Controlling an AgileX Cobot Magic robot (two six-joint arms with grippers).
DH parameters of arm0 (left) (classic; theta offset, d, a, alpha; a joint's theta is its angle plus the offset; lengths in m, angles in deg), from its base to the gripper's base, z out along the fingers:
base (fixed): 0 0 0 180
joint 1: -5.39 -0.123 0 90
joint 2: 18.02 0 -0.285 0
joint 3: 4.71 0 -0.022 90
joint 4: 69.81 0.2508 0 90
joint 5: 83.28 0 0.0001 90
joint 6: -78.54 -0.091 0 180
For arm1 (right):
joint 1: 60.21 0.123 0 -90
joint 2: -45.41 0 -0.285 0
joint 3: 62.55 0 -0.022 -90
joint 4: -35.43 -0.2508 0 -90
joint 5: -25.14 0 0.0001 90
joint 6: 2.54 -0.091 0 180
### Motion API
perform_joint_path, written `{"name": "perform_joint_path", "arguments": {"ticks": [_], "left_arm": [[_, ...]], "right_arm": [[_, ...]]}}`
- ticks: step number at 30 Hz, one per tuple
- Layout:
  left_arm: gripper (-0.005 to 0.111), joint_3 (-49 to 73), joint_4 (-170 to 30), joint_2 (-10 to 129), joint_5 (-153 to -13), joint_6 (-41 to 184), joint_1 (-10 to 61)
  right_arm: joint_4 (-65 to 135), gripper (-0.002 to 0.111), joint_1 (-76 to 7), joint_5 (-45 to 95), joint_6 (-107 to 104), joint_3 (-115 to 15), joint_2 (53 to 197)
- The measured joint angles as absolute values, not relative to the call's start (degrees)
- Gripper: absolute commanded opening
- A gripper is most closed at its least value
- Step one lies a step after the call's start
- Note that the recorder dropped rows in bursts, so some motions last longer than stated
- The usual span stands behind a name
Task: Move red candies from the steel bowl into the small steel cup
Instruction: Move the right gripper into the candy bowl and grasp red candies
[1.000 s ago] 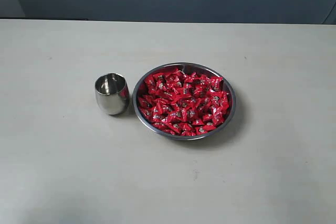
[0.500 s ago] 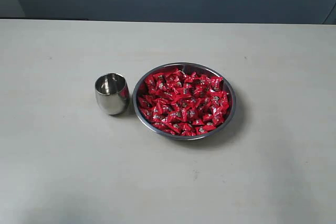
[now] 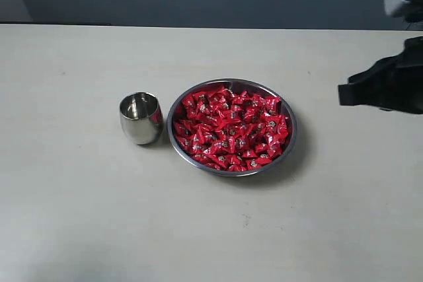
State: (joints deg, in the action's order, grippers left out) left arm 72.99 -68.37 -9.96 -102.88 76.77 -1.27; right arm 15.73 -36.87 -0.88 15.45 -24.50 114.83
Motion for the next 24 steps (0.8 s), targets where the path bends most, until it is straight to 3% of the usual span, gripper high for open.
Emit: {"name": "perform_joint_path", "arguments": {"ticks": [8,16,24], "left_arm": [[0.000,73.0,-68.4,-10.0,-102.9,76.8,-1.3],[0.000,73.0,-68.4,-10.0,-102.9,76.8,-1.3],[0.000,73.0,-68.4,-10.0,-102.9,76.8,-1.3]], "right_arm": [[3.4,0.002,-30.1,-3.9,30.2,-31.0,126.7],[3.0,0.037,-26.3,-4.4,32.8,-42.3,144.3],[3.3,0.038,-25.5,-8.4,32.6,-53.5,158.7]]}}
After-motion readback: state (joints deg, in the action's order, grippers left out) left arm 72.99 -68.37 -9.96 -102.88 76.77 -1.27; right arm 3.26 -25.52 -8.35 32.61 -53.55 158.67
